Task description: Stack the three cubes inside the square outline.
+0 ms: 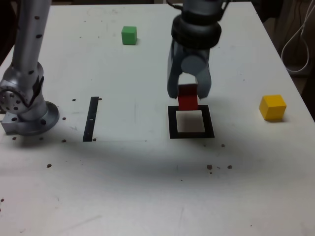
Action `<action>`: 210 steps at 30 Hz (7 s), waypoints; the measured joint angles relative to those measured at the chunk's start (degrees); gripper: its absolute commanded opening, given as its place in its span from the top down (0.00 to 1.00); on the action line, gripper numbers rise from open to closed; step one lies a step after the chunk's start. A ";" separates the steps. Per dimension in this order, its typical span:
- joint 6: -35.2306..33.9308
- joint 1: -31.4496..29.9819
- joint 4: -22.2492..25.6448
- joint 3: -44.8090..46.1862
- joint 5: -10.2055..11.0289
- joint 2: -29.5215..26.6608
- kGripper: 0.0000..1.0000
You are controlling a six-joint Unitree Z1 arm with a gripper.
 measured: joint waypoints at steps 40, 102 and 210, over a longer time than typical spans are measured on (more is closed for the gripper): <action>-0.65 -0.74 -3.80 2.98 0.23 5.24 0.06; 7.92 1.80 16.27 -51.47 2.32 27.82 0.03; 6.34 -3.17 8.64 -8.78 1.44 -1.02 0.90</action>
